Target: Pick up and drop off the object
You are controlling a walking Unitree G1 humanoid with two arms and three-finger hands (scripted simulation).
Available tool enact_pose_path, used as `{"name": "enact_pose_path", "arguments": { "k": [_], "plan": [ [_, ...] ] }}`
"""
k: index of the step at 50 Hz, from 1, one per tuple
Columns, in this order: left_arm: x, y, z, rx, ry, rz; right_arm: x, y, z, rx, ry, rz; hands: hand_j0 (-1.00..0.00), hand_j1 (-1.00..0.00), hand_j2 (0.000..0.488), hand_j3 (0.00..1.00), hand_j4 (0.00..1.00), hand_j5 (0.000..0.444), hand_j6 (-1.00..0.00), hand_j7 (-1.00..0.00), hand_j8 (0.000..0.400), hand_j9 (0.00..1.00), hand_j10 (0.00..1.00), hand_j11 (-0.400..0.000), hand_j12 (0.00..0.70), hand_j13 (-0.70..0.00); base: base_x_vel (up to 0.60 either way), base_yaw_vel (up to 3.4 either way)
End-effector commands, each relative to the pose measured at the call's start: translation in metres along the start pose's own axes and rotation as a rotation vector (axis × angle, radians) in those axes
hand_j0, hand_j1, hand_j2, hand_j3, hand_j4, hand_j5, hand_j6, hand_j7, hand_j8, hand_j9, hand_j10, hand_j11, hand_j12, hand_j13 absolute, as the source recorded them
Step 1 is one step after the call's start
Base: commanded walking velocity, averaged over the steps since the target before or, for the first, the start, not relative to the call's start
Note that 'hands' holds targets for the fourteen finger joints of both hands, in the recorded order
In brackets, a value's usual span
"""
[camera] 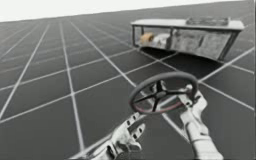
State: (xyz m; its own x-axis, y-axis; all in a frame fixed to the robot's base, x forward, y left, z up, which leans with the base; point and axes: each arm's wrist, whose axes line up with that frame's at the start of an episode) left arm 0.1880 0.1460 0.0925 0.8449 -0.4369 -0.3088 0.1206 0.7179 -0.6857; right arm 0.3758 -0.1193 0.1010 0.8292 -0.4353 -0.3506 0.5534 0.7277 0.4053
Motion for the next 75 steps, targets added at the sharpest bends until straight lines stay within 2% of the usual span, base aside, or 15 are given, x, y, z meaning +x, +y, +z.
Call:
{"name": "enact_pose_path", "arguments": {
  "k": [1,75],
  "plan": [
    [-0.0029,0.0025,0.0006,-0.01,-0.018,-0.004,-0.0052,0.0116,0.0056,0.004,-0.021,0.033,0.0,0.0,0.0,1.0,1.0,0.0,0.0,0.0,0.0,1.0,1.0,-0.4,0.0,-0.7,0.59,0.02],
    [-0.0029,0.0025,0.0006,-0.01,-0.018,-0.004,-0.0052,0.0116,0.0056,0.004,-0.021,0.033,0.0,0.0,0.0,1.0,1.0,0.0,0.0,0.0,0.0,1.0,1.0,-0.4,0.0,-0.7,0.59,0.02]
  ]
}}
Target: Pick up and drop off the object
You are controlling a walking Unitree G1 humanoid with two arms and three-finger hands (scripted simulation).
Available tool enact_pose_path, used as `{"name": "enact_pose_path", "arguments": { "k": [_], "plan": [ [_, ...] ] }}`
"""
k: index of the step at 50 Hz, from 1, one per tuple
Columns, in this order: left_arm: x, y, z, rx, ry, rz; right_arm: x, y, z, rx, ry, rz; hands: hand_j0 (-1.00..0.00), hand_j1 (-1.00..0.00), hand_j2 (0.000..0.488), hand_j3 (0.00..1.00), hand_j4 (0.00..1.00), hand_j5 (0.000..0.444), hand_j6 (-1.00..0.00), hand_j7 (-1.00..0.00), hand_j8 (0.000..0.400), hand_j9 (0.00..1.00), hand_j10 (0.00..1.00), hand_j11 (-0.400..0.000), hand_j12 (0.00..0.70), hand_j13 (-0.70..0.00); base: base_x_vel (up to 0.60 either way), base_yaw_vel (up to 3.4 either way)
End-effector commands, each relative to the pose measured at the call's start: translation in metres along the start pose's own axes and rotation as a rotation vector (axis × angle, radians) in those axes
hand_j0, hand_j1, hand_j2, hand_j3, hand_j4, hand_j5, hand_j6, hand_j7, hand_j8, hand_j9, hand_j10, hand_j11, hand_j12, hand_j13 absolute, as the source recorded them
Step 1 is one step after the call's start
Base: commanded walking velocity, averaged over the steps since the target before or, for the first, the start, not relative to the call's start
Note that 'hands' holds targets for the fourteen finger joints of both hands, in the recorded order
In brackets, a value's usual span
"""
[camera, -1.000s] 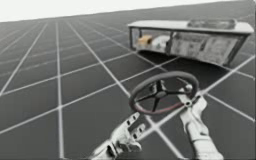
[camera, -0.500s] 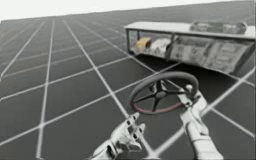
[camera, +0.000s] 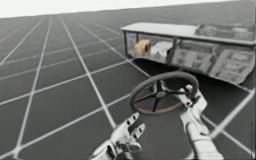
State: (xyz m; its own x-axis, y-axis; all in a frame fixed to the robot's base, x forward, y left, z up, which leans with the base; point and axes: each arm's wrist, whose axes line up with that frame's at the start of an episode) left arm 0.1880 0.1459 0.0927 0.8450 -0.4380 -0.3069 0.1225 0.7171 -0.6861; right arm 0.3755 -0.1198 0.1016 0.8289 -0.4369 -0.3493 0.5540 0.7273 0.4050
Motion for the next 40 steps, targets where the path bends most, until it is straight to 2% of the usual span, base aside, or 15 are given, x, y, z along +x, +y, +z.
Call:
{"name": "enact_pose_path", "arguments": {
  "k": [1,40],
  "plan": [
    [-0.003,0.0028,0.0006,-0.01,-0.017,-0.002,-0.005,0.0118,0.0049,0.004,-0.019,0.034,0.0,0.0,0.0,1.0,1.0,0.0,0.0,0.0,0.0,1.0,1.0,-0.4,0.0,-0.7,0.59,0.02],
    [-0.003,0.0028,0.0006,-0.01,-0.017,-0.002,-0.005,0.0118,0.0049,0.004,-0.019,0.034,0.0,0.0,0.0,1.0,1.0,0.0,0.0,0.0,0.0,1.0,1.0,-0.4,0.0,-0.7,0.59,0.02]
  ]
}}
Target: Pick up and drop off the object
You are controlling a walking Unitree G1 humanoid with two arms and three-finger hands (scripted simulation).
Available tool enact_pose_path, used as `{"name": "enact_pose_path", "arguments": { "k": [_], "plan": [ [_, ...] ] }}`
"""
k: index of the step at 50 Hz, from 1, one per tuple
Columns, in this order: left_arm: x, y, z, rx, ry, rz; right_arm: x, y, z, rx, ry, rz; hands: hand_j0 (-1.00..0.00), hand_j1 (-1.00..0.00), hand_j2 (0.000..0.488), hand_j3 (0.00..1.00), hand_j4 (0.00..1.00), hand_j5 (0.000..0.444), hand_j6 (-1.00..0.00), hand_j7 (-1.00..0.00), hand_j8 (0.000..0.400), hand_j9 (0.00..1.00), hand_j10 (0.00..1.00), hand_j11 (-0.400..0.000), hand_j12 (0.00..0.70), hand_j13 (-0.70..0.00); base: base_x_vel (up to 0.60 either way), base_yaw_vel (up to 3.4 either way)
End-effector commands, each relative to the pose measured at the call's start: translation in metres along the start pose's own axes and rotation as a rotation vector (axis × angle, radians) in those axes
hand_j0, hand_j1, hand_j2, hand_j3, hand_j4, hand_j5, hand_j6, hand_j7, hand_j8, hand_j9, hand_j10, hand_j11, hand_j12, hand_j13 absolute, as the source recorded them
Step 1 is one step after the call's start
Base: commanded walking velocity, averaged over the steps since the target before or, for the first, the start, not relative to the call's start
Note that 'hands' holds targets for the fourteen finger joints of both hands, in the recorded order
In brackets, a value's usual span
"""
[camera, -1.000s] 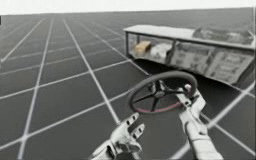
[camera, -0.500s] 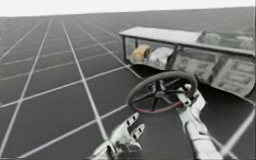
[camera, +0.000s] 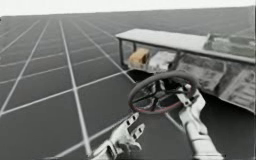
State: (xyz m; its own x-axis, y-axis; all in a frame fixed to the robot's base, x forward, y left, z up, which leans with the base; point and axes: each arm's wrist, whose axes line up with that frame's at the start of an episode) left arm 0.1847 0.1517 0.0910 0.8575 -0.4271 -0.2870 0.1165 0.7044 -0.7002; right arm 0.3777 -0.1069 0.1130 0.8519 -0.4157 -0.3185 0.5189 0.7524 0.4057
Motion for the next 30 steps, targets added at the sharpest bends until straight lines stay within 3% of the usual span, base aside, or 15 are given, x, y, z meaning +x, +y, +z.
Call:
{"name": "enact_pose_path", "arguments": {
  "k": [1,30],
  "plan": [
    [0.0019,-0.0022,0.0002,0.009,0.009,0.002,0.0027,-0.0035,0.0019,0.019,-0.003,-0.006,0.0,0.0,0.0,1.0,1.0,0.0,0.0,0.0,0.0,1.0,1.0,-0.4,0.0,-0.7,0.57,0.05],
    [0.0019,-0.0022,0.0002,0.009,0.009,0.002,0.0027,-0.0035,0.0019,0.019,-0.003,-0.006,0.0,0.0,0.0,1.0,1.0,0.0,0.0,0.0,0.0,1.0,1.0,-0.4,0.0,-0.7,0.59,0.02]
  ]
}}
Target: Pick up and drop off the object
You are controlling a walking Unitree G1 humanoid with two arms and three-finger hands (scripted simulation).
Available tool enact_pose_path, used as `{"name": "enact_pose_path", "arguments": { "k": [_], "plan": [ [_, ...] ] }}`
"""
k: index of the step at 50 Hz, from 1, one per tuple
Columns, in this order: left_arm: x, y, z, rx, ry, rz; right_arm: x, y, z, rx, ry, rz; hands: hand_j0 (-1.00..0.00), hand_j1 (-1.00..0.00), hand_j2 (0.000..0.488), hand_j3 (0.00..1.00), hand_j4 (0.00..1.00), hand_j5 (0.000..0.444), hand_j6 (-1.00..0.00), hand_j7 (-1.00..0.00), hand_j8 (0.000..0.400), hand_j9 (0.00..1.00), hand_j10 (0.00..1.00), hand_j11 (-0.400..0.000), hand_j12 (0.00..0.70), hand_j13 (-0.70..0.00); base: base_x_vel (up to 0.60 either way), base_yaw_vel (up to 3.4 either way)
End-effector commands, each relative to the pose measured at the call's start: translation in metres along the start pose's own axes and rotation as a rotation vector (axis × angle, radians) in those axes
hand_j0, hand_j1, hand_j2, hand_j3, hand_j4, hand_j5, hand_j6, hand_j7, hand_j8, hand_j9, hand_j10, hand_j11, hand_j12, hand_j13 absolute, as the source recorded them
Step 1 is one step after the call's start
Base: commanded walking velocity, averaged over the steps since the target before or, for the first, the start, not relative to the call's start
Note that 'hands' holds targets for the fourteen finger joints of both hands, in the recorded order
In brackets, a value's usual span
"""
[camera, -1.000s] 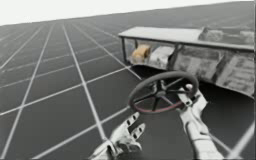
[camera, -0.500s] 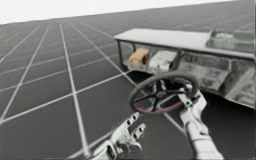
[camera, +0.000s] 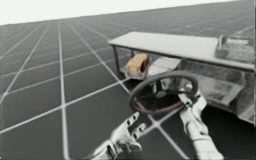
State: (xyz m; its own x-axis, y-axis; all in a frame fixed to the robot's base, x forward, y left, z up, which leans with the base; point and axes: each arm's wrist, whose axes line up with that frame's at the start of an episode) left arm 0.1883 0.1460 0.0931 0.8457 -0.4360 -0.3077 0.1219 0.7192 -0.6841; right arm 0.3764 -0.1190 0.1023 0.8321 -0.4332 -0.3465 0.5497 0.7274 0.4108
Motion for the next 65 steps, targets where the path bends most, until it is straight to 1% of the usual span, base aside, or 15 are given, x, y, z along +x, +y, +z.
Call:
{"name": "enact_pose_path", "arguments": {
  "k": [1,25,54,65],
  "plan": [
    [-0.003,0.0029,0.0001,-0.012,-0.016,-0.004,-0.0051,0.0105,0.0047,-0.001,-0.019,0.029,0.0,0.0,0.0,1.0,1.0,0.0,0.0,0.0,0.0,1.0,1.0,-0.4,0.0,-0.7,0.58,0.03],
    [-0.003,0.0029,0.0001,-0.012,-0.016,-0.004,-0.0051,0.0105,0.0047,-0.001,-0.019,0.029,0.0,0.0,0.0,1.0,1.0,0.0,0.0,0.0,0.0,1.0,1.0,-0.4,0.0,-0.7,0.48,-0.01],
    [-0.003,0.0029,0.0001,-0.012,-0.016,-0.004,-0.0051,0.0105,0.0047,-0.001,-0.019,0.029,0.0,0.0,0.0,1.0,1.0,0.0,0.0,0.0,0.0,1.0,1.0,-0.4,0.0,-0.7,0.26,-0.04],
    [-0.003,0.0029,0.0001,-0.012,-0.016,-0.004,-0.0051,0.0105,0.0047,-0.001,-0.019,0.029,0.0,0.0,0.0,1.0,1.0,0.0,0.0,0.0,0.0,1.0,1.0,-0.4,0.0,-0.7,0.42,-0.57]
  ]
}}
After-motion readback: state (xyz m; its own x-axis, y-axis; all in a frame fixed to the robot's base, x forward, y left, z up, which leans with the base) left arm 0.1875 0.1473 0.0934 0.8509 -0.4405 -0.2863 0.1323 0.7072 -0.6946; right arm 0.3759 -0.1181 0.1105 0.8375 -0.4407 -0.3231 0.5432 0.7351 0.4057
